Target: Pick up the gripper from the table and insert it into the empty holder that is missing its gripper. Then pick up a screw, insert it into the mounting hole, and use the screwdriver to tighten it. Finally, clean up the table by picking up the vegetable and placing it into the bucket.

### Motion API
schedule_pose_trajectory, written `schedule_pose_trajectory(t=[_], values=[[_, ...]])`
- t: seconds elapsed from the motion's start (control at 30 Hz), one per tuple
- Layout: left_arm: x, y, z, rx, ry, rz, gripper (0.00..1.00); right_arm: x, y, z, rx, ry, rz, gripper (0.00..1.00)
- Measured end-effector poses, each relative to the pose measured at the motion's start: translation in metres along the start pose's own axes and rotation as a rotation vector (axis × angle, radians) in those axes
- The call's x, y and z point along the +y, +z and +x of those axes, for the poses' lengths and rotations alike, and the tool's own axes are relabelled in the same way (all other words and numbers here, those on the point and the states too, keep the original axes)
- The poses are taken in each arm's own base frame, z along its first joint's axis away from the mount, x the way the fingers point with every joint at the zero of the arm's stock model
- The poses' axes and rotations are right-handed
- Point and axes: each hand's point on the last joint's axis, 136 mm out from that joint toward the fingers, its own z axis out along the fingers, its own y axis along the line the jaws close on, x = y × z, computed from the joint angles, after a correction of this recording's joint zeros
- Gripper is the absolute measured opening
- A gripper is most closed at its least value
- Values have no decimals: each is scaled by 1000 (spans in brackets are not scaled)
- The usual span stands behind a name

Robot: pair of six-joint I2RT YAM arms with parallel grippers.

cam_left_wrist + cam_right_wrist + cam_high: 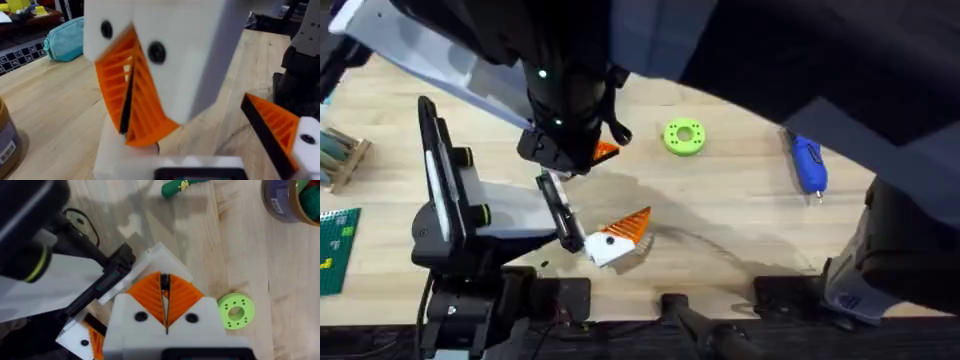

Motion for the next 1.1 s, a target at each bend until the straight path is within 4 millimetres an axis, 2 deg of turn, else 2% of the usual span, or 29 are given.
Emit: schedule_pose_trajectory(t=[0.67, 0.73, 0.77, 0.9, 0.97, 1.1], values=[[0, 0, 0, 0, -17, -2, 987, 0, 3, -1, 2, 0, 0, 13], [0, 0, 0, 0, -17, -1, 987, 0, 3, -1, 0, 2, 0, 108], [0, 0, 0, 0, -17, 0, 987, -1, 3, -1, -1, 0, 2, 187], [0, 0, 0, 0, -20, -1, 987, -13, 2, 1, 6, 8, 40, 755], [0, 0, 0, 0, -20, -1, 986, -19, 1, 1, 3, 18, 47, 816], [0, 0, 0, 0, -20, -1, 986, -19, 1, 1, 2, 16, 47, 821]])
